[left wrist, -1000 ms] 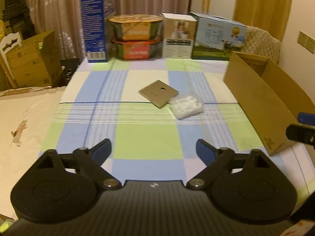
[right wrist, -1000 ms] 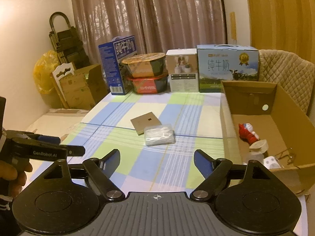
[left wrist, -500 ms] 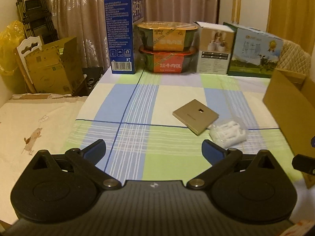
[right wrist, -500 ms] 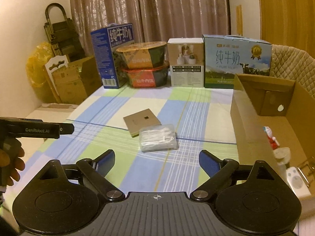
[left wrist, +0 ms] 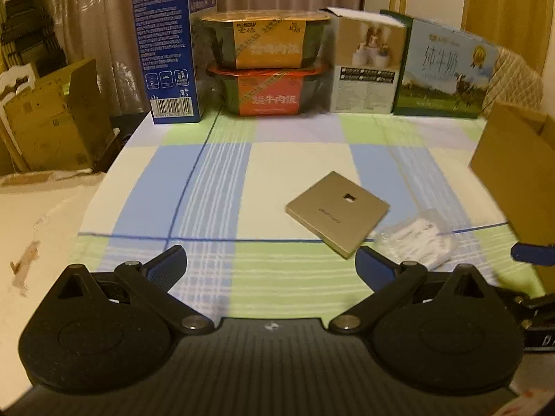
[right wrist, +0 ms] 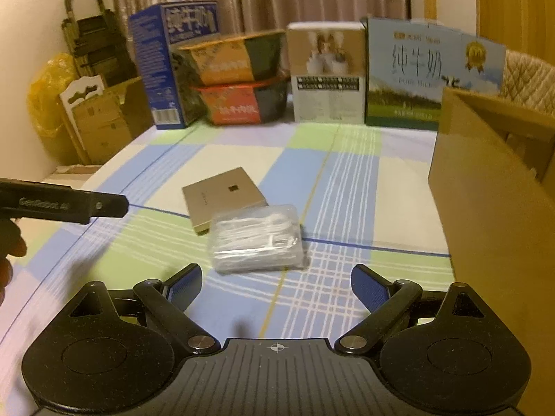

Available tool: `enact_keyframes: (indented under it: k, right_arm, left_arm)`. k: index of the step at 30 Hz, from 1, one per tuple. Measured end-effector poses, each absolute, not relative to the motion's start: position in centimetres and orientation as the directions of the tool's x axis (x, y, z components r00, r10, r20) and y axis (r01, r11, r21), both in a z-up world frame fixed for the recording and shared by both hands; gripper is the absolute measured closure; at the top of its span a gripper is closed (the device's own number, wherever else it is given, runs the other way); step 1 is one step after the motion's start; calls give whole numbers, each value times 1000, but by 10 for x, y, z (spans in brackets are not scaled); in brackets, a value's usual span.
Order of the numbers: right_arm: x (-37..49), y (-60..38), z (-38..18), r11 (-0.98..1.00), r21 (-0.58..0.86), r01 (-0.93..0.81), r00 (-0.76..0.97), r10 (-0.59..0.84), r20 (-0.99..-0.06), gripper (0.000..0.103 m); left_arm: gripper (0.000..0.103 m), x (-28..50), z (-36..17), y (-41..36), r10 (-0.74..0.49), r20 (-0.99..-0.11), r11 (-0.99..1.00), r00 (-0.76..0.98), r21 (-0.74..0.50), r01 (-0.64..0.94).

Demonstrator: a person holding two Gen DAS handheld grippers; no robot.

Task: Organize rigid objects
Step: 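Grasp the clear plastic box of white floss picks with the right gripper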

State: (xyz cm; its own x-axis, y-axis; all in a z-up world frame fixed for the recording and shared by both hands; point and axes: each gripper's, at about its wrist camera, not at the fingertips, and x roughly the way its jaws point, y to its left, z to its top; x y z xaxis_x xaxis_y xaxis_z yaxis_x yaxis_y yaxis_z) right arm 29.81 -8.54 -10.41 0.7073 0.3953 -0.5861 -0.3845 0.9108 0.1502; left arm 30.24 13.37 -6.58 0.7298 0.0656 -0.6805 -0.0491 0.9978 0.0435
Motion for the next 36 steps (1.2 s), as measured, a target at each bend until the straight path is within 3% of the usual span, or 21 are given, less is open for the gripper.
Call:
enact_keyframes:
  k: [7, 15, 26, 29, 30, 36]
  right_arm:
    - [323, -67, -110, 895, 142, -423, 693, 421, -585, 2]
    - [341, -49, -125, 898, 92, -430, 691, 393, -607, 2]
    - [357, -32, -139, 891, 39, -452, 693, 378, -614, 3]
    - [360, -33, -141, 890, 26, -455, 695, 373, -615, 11]
    - [362, -33, -142, 884, 34, -465, 686, 385, -617, 20]
    - [360, -44, -134, 903, 36, -427, 709, 360, -606, 20]
  left_arm:
    - [1, 323, -74, 150, 58, -687, 993, 724, -38, -115]
    - [1, 334, -85, 144, 48, -680, 992, 731, 120, 47]
    - [1, 344, -95, 150, 2, -721, 989, 693, 103, 105]
    - [1, 346, -94, 151, -13, -719, 987, 695, 103, 126]
    - [1, 347, -94, 151, -27, -719, 986, 695, 94, 135]
    - [1, 352, -97, 140, -104, -727, 957, 679, 112, 267]
